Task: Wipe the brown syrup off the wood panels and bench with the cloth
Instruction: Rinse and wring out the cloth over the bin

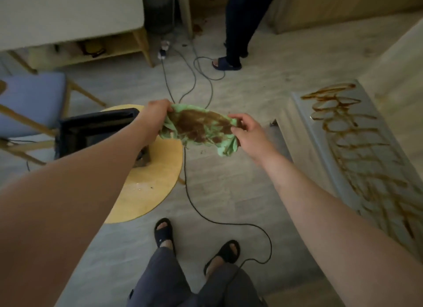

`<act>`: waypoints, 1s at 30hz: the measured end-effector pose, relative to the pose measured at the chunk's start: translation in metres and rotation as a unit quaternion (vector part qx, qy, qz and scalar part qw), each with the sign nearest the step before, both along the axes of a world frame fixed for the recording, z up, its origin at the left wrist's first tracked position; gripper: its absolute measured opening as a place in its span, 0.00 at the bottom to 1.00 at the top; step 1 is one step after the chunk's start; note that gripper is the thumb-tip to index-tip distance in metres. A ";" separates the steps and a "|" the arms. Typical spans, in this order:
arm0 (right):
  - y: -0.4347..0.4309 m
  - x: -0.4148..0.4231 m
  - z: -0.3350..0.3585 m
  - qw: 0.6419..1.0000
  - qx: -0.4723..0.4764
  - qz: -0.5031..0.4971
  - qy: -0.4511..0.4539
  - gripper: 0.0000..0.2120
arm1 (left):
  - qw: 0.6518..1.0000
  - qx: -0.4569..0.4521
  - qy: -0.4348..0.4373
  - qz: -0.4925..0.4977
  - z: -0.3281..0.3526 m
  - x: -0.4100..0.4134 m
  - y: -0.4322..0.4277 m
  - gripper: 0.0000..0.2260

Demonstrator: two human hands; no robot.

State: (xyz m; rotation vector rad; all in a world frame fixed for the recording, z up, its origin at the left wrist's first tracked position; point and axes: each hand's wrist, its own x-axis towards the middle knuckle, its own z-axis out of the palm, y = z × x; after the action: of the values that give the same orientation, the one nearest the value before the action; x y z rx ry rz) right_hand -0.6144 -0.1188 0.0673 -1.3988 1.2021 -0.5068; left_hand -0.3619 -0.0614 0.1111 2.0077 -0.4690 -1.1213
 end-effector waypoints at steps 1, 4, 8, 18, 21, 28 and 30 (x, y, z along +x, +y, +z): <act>0.003 0.021 0.001 1.000 0.014 0.008 -0.014 0.17 | 1.000 -0.007 0.004 0.019 -0.002 0.017 0.008 0.12; 0.018 0.094 0.005 0.997 0.053 0.041 -0.041 0.18 | 0.998 -0.015 -0.003 0.055 -0.005 0.081 0.041 0.07; 0.034 0.185 0.004 0.989 0.126 0.046 -0.059 0.19 | 0.996 -0.028 0.014 0.085 -0.017 0.166 0.079 0.07; 0.068 0.392 -0.051 0.990 0.034 0.088 0.107 0.07 | 0.998 0.061 0.011 0.017 -0.079 0.366 0.134 0.07; 0.073 0.421 -0.073 0.977 0.018 0.126 0.170 0.06 | 0.991 0.100 -0.062 -0.066 -0.096 0.386 0.134 0.04; 0.082 0.457 -0.129 0.920 -0.043 0.219 0.323 0.20 | 0.939 0.135 -0.149 -0.279 -0.151 0.400 0.121 0.10; 0.084 0.462 -0.143 0.911 -0.022 0.246 0.329 0.16 | 0.952 0.149 -0.096 -0.251 -0.160 0.393 0.115 0.11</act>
State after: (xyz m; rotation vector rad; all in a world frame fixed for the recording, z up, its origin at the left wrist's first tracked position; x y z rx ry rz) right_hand -0.1528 -0.0352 -0.0754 -1.9127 1.2831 0.3292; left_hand 0.0307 0.0531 -0.0486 2.3470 -1.0074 -1.3648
